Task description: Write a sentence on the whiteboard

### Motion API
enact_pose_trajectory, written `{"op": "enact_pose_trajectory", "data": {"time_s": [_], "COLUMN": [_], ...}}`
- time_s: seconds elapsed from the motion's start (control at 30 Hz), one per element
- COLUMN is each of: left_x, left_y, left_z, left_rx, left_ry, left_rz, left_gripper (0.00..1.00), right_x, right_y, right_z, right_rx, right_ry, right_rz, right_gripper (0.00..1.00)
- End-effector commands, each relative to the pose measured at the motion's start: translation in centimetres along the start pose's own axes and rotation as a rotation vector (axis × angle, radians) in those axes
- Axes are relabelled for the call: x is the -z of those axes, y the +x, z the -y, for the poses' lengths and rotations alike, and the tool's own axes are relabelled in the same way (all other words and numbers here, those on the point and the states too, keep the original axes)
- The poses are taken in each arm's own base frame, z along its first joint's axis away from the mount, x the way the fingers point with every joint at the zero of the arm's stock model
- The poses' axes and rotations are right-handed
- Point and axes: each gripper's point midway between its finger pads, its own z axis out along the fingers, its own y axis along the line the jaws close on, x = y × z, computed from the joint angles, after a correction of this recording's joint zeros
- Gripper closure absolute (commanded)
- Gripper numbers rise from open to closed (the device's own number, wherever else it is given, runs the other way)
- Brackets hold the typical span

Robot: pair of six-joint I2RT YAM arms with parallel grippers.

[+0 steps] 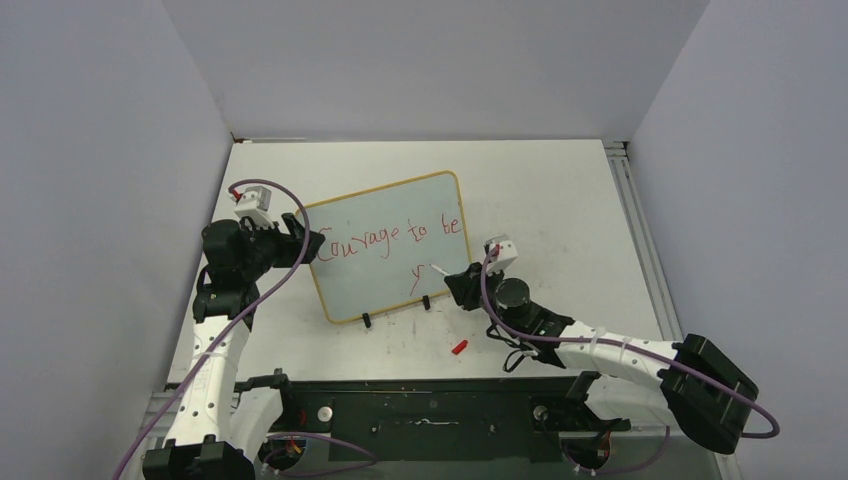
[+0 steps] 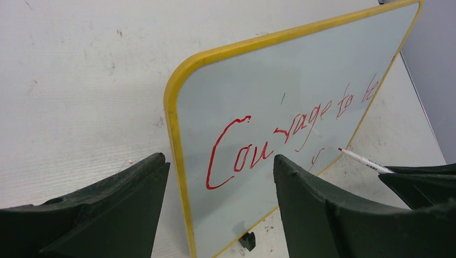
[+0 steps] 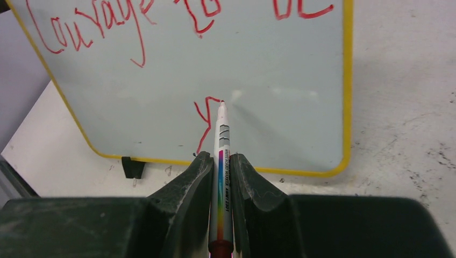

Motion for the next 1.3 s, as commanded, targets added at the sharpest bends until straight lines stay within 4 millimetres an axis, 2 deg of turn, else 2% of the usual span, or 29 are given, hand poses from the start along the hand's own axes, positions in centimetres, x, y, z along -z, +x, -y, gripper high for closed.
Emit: {"op": "enact_pose_trajectory", "data": {"time_s": [0.0,0.9,1.27], "left_x": [0.3,0.3,0.3], "left_y": [-1.7,-1.8,-1.8], "left_z": [0.6,0.6,0.7], "left_rx": [-0.029,-0.031,-0.031], "left_ry": [0.020,0.019,0.022], "left_rz": [0.052,0.052,0.051], "left_gripper": [0.30,0.30,0.30], "right_x": [-0.6,-2.6,-1.1], "right_y": [-2.1,-1.3,1.2], "right_z": [0.1,-0.5,0.6], "right_rx": [0.001,0.007,0.001], "right_ry": [-0.004,-0.045,-0.028], "right_rz": [0.050,0.026,-0.035], "right_gripper": [0.95,0.95,0.95]}}
